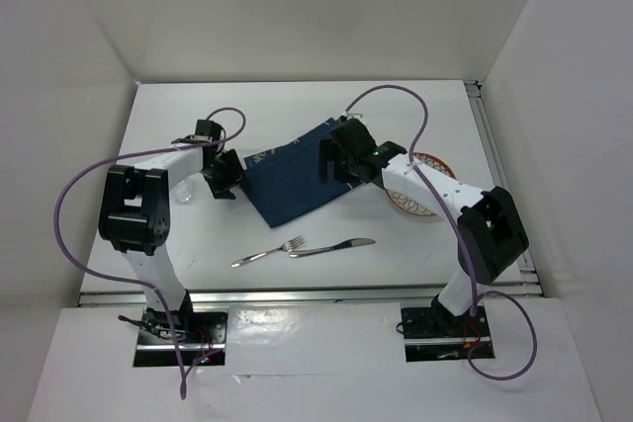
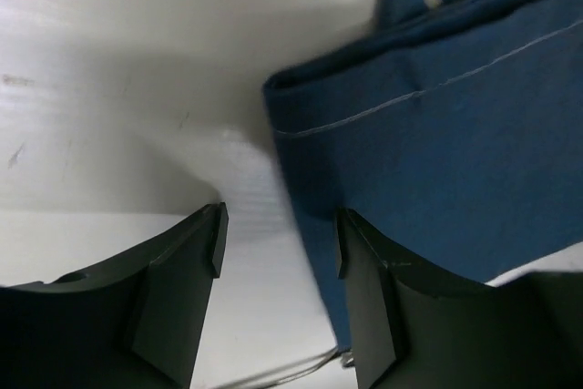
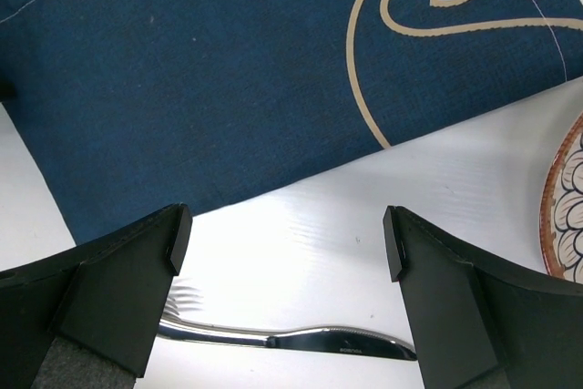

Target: Set the dinner table for one person

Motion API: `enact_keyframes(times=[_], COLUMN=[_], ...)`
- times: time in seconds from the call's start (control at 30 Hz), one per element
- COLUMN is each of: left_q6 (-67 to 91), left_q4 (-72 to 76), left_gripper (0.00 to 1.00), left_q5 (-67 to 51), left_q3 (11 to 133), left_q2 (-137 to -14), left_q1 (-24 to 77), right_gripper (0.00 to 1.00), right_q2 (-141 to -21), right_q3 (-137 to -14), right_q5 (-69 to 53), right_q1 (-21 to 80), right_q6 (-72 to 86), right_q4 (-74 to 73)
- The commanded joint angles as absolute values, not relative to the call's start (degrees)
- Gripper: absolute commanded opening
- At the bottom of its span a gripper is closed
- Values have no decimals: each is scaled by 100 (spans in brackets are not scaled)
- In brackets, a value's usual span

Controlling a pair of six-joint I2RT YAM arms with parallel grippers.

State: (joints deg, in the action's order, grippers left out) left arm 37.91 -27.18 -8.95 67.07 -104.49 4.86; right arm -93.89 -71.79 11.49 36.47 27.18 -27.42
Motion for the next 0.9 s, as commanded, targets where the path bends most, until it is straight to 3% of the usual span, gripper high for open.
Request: enact_keyframes(times=[0.0, 0.23, 0.37, 0.4, 0.43, 0.63, 0.87], left_q6=[4025, 3894, 3753, 3753, 3675, 3138, 2242], left_q4=[-2391, -2021, -2074, -2144, -2240, -2470, -2242], left_gripper=[67, 62, 23, 4, 0, 0, 0], left_q5=[-958, -1011, -1274, -1274, -1196, -1555, -2758], left_q3=[7005, 7181, 7470, 7523, 7593, 7646, 7594], left_q2=[-10687, -11021, -11197, -11197, -11110, -10100, -8747], left_q1=[492, 492, 492, 492, 492, 492, 1274], right_gripper=[100, 100, 100, 100, 100, 100, 100], right_q2=[-9290, -9290, -9290, -9290, -9290, -9343, -9256], right_q3=[-7189, -7189, -7189, -7189, -7189, -7242, -7304], right_q5=[1143, 1143, 1195, 1195, 1195, 1081, 1222], right_q1=[3691, 3691, 3691, 3691, 3691, 3691, 3639], right_q6=[2681, 2681, 2681, 2681, 2681, 2750, 3198], right_q4=[-2681, -2804, -2856, -2856, -2856, -2909, -2997])
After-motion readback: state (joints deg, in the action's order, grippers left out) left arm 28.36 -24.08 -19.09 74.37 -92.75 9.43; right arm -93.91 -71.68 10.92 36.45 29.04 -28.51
